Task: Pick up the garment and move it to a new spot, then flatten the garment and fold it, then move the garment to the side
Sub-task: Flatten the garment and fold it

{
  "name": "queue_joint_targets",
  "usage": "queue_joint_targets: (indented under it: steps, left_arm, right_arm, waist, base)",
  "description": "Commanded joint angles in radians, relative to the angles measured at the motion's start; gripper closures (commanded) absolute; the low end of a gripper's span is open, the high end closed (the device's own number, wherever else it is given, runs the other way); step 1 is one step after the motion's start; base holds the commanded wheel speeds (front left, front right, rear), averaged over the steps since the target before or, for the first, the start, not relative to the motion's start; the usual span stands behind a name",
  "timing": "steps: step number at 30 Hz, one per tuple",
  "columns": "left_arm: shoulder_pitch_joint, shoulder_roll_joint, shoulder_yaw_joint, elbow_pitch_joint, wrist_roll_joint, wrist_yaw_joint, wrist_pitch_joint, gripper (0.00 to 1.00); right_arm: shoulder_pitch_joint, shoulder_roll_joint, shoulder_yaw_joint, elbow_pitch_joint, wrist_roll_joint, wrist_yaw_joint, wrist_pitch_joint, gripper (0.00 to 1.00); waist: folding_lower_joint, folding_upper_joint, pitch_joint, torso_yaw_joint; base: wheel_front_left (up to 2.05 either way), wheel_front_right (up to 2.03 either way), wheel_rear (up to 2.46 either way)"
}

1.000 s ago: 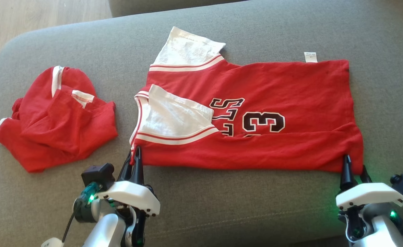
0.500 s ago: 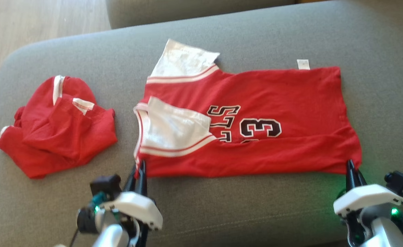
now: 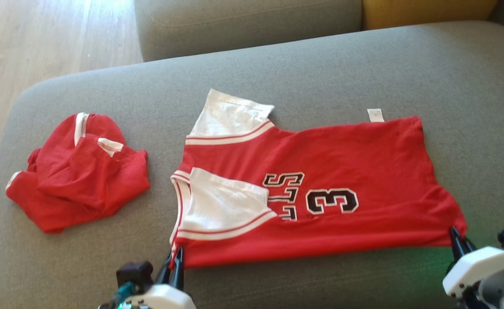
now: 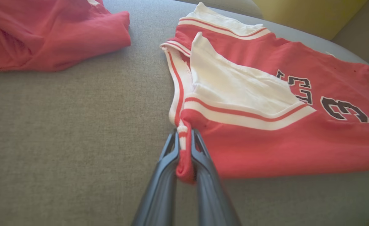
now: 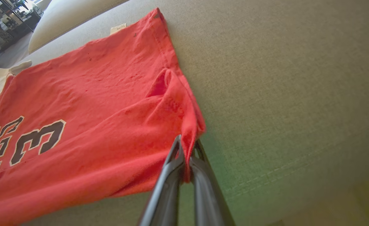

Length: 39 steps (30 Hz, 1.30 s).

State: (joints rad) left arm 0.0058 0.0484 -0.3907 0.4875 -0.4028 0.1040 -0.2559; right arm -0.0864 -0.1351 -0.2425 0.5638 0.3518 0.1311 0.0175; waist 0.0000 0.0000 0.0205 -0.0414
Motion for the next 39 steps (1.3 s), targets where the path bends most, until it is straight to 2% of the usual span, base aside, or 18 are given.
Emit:
queue_joint_targets:
  steps: [1, 11, 12, 13, 14, 18, 21, 29, 35, 39]
  left_arm:
    - [-0.009, 0.016, 0.031, -0.027, 0.013, -0.004, -0.006, 1.00]
    - [0.042, 0.017, 0.002, -0.015, 0.037, -0.021, -0.006, 1.00]
    - [0.040, 0.016, 0.002, -0.018, 0.040, -0.020, -0.006, 0.66]
    - [0.039, 0.016, 0.004, -0.024, 0.047, -0.015, -0.006, 0.16]
    - [0.036, 0.017, 0.007, -0.034, 0.061, -0.007, -0.006, 0.00]
    - [0.041, 0.015, 0.043, -0.081, 0.068, 0.009, -0.006, 0.00]
    - [0.038, 0.010, 0.074, -0.167, 0.078, -0.001, -0.006, 0.00]
    - [0.022, 0.003, 0.159, -0.420, 0.093, -0.012, -0.006, 0.00]
    - [-0.043, 0.002, 0.126, -0.402, 0.113, 0.007, -0.006, 0.00]
    - [-0.123, 0.002, 0.121, -0.321, 0.161, 0.032, -0.006, 0.00]
  right_arm:
    - [-0.004, -0.031, 0.015, -0.050, 0.007, 0.000, 0.015, 1.00]
    - [0.071, -0.013, -0.028, -0.178, 0.007, 0.000, 0.123, 1.00]
    - [0.073, -0.005, -0.040, -0.186, 0.007, 0.000, 0.122, 0.14]
    - [0.072, 0.005, -0.053, -0.192, 0.008, 0.000, 0.123, 0.00]
    - [0.070, 0.014, -0.059, -0.201, 0.006, 0.000, 0.123, 0.00]
    - [0.067, 0.034, -0.062, -0.241, 0.003, 0.000, 0.116, 0.00]
    - [0.062, 0.045, -0.026, -0.298, 0.028, 0.000, 0.089, 0.00]
    - [0.077, 0.009, 0.097, -0.446, 0.059, 0.000, -0.150, 0.00]
    - [0.078, 0.016, 0.144, -0.457, 0.027, 0.000, -0.238, 0.00]
    - [0.054, 0.034, 0.161, -0.462, 0.014, 0.000, -0.254, 0.00]
  waist:
    - [0.0000, 0.0000, -0.002, 0.000]
    - [0.0000, 0.0000, -0.002, -0.003]
    - [0.0000, 0.0000, -0.001, -0.003]
    - [0.0000, 0.0000, 0.000, -0.004]
    - [0.0000, 0.0000, 0.001, -0.004]
    - [0.0000, 0.0000, 0.000, -0.005]
    - [0.0000, 0.0000, -0.001, -0.004]
    - [0.0000, 0.0000, -0.003, 0.003]
    - [0.0000, 0.0000, 0.019, -0.012]
    - [0.0000, 0.0000, 0.065, -0.036]
  base:
    - [0.00, 0.00, 0.00]
    - [0.00, 0.00, 0.00]
    - [0.00, 0.00, 0.00]
    - [0.00, 0.00, 0.00]
    - [0.00, 0.00, 0.00]
    - [0.00, 0.00, 0.00]
    - [0.00, 0.00, 0.00]
    - [0.00, 0.00, 0.00]
    - [0.00, 0.00, 0.00]
    - [0.00, 0.00, 0.00]
